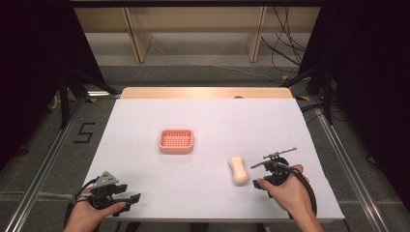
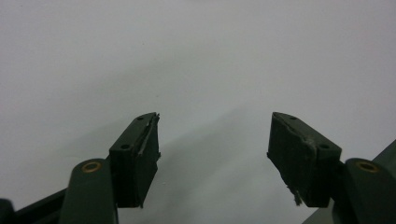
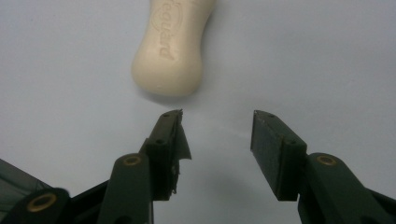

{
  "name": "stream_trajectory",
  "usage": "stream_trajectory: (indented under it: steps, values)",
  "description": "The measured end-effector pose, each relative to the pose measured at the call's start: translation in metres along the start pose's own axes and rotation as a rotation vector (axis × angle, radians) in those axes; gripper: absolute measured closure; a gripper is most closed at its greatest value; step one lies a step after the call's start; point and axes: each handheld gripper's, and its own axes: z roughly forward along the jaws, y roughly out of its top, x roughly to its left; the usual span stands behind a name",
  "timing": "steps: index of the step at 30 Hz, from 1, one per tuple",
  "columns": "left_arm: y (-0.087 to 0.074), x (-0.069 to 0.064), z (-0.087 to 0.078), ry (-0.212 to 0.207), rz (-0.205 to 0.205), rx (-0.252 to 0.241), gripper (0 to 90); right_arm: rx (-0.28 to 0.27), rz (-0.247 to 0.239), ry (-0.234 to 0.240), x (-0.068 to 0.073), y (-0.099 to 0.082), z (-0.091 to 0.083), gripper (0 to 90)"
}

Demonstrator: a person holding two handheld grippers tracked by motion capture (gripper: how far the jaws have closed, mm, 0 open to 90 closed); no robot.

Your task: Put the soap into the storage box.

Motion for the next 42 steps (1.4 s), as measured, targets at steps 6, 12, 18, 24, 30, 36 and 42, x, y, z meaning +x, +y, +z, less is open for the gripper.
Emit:
stream_trajectory:
  steps: [6, 12, 18, 24, 30, 36, 42]
  values:
    - [-0.001, -0.001, 0.000, 0.000, -0.012, -0.007, 33.2, 0.049, 0.022, 0.011, 0.012, 0.012, 0.000, 56.5]
    - [-0.001, -0.001, 0.000, -0.002, -0.020, -0.018, 33.2, 0.088, 0.027, 0.000, 0.020, 0.030, 0.001, 56.8]
    - [-0.001, 0.000, -0.001, 0.001, 0.005, 0.005, 33.2, 0.125, 0.017, -0.017, 0.025, 0.048, 0.008, 55.4]
    - [0.000, 0.000, -0.001, 0.000, 0.004, 0.004, 33.2, 0.131, 0.001, -0.017, 0.030, 0.062, 0.014, 52.1]
    - [-0.001, 0.000, -0.001, -0.001, 0.005, 0.004, 33.2, 0.157, 0.005, -0.029, 0.034, 0.073, 0.026, 49.6]
    - [0.000, -0.001, -0.001, -0.002, 0.000, 0.000, 33.2, 0.187, 0.019, -0.033, 0.034, 0.082, 0.037, 46.5]
    - [0.000, 0.000, -0.001, -0.003, 0.002, 0.001, 33.2, 0.236, 0.052, -0.037, 0.038, 0.087, 0.046, 45.4]
